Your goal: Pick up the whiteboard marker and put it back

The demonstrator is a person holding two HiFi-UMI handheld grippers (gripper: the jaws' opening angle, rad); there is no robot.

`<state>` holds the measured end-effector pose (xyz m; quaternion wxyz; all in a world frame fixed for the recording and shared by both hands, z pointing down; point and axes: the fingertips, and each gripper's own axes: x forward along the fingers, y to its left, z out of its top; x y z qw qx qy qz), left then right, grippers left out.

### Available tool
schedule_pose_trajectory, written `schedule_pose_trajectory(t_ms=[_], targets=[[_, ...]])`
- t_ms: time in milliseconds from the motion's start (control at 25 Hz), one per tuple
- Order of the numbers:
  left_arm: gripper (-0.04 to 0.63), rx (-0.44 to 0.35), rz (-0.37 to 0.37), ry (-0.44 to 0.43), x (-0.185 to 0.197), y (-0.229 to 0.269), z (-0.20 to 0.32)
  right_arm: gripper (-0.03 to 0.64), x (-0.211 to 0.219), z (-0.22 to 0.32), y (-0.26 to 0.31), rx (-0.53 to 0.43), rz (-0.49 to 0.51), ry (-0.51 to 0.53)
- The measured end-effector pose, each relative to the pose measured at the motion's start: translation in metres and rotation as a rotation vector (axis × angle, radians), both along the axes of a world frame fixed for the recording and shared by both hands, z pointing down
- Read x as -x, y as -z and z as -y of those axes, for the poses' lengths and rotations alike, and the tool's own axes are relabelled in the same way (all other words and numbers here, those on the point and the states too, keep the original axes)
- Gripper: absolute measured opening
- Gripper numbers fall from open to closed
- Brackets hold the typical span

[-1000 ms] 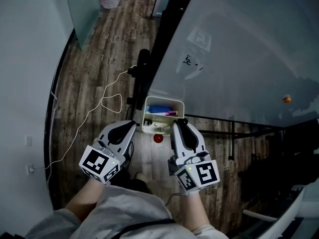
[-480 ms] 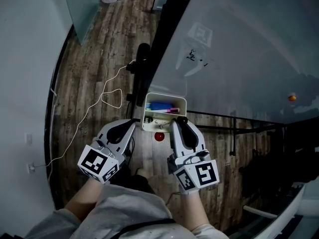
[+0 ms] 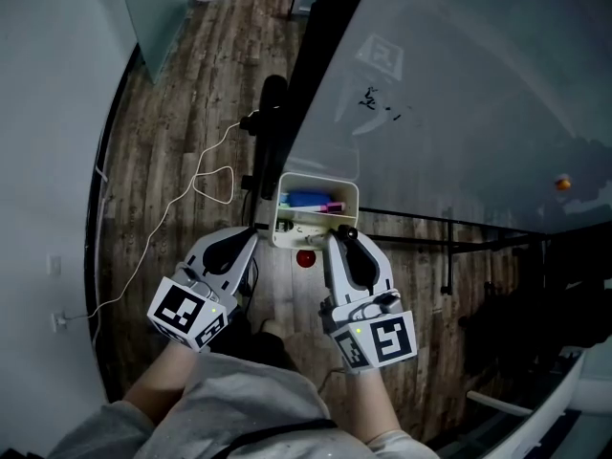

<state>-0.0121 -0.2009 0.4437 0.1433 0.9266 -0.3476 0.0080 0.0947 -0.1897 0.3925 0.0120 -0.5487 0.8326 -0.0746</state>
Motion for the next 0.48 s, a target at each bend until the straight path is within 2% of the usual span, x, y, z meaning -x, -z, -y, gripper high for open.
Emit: schedule_pose_trajectory(t_ms=[480], targets=[[0.012,-0.003,-0.009,-0.018,-0.002,0.0022,-0.0041,0.077,-0.0076,-0.0093,-0.003,0.014,-0.056,-0.019]])
